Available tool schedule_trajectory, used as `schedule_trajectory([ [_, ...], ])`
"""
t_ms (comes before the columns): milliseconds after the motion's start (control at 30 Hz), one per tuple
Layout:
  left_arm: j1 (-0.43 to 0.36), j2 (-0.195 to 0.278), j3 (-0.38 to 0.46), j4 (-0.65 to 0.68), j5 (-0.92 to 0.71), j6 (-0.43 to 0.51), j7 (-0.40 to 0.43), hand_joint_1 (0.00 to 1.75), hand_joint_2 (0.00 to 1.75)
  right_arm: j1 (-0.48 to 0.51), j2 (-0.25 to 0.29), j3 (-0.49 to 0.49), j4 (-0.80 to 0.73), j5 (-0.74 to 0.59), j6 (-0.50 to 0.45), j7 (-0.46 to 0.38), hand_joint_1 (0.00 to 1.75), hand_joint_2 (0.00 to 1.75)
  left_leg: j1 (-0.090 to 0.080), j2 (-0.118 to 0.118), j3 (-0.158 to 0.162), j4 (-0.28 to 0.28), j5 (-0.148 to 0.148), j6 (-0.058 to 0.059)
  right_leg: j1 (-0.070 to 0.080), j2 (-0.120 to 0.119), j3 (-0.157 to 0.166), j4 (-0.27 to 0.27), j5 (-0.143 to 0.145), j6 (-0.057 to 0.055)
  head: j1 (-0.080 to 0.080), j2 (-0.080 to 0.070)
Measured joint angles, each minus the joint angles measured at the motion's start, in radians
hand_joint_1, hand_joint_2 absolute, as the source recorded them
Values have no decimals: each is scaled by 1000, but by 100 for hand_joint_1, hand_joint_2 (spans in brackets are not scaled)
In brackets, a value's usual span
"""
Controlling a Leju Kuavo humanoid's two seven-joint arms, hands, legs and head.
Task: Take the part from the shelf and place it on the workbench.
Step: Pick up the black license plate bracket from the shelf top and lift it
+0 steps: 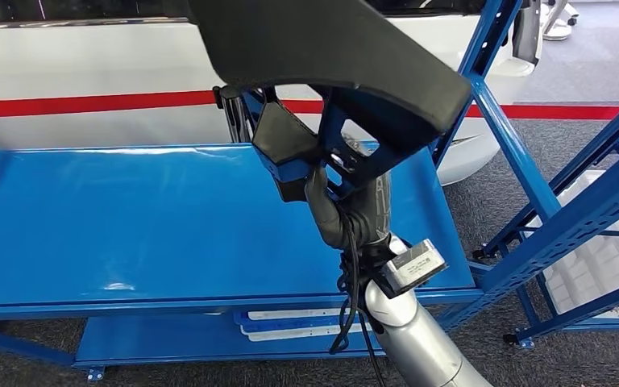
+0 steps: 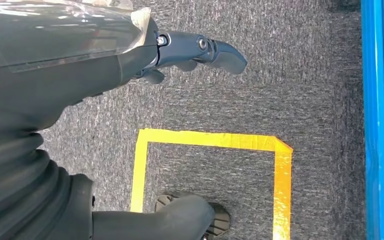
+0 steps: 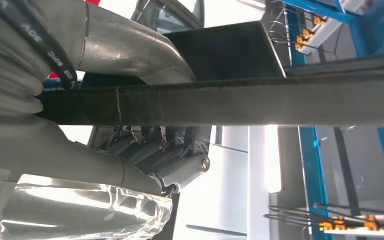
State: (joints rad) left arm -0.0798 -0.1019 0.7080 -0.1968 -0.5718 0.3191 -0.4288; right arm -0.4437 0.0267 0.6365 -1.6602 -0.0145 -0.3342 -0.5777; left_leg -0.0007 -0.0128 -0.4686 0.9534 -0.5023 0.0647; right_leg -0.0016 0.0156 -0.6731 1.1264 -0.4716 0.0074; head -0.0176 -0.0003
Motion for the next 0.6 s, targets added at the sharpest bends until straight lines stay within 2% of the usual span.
schedule_trajectory([
  [67,0,0,0,0,-5,-5,-2,0,175,11,-17,3,-6,2,-14,2,175,175,1,2,-2,0,1,1,-8,-1,-54,124,-42,4,1,0],
  [100,1,-1,0,0,-8,-7,-3,0,175,17,-26,4,-10,4,-21,3,175,175,2,3,-1,1,0,-1,-12,-2,-65,150,-46,11,1,0],
  [133,1,-2,0,0,-10,-8,-3,0,175,21,-33,6,-14,7,-29,4,175,175,3,3,0,2,-2,-3,-17,-4,-56,135,-34,22,1,0],
  [200,0,-3,0,0,-13,-9,-3,0,175,24,-43,8,-23,12,-42,6,175,175,8,3,3,9,-11,-16,-27,-9,5,9,16,46,1,0],
  [233,-1,-3,0,0,-14,-11,-3,0,175,23,-46,9,-27,14,-47,11,175,175,8,3,0,18,-17,-25,-29,-10,36,-52,33,52,3,0],
  [267,-3,-3,0,0,-13,-12,-2,0,175,22,-50,10,-30,15,-50,18,175,175,8,3,-6,25,-23,-33,-29,-10,55,-90,41,50,3,0],
  [300,-5,-2,0,0,-12,-12,-2,0,175,20,-53,11,-31,15,-53,28,175,175,7,3,-12,31,-26,-40,-27,-8,61,-104,40,46,3,0],
  [333,-7,-2,0,0,-10,-12,-2,0,175,18,-54,12,-32,13,-53,40,175,175,7,2,-17,35,-27,-45,-24,-6,60,-102,38,40,2,0],
  [400,-10,-3,1,0,-1,-10,-1,0,175,9,-53,12,-33,8,-48,60,175,175,12,3,-19,40,-33,-53,-27,-5,57,-102,38,28,0,0],
  [433,-10,-3,3,0,4,-8,-2,0,175,1,-50,12,-32,6,-43,66,175,175,13,4,-27,60,-47,-59,-30,-5,57,-103,38,21,-1,0],
  [467,-10,-3,5,0,9,-6,-2,0,175,-9,-46,12,-31,5,-39,71,175,175,15,5,-45,98,-71,-64,-32,-6,58,-104,39,13,-3,0],
  [533,-9,-2,13,0,15,-4,-4,0,175,-22,-36,12,-28,5,-32,78,175,175,17,8,-112,230,-131,-72,-30,-8,57,-105,39,5,-5,0],
  [600,-8,-2,20,0,18,-4,-4,0,175,-26,-33,13,-25,4,-29,81,175,175,18,8,-169,333,-166,-76,-27,-10,56,-105,39,3,-5,0],
])
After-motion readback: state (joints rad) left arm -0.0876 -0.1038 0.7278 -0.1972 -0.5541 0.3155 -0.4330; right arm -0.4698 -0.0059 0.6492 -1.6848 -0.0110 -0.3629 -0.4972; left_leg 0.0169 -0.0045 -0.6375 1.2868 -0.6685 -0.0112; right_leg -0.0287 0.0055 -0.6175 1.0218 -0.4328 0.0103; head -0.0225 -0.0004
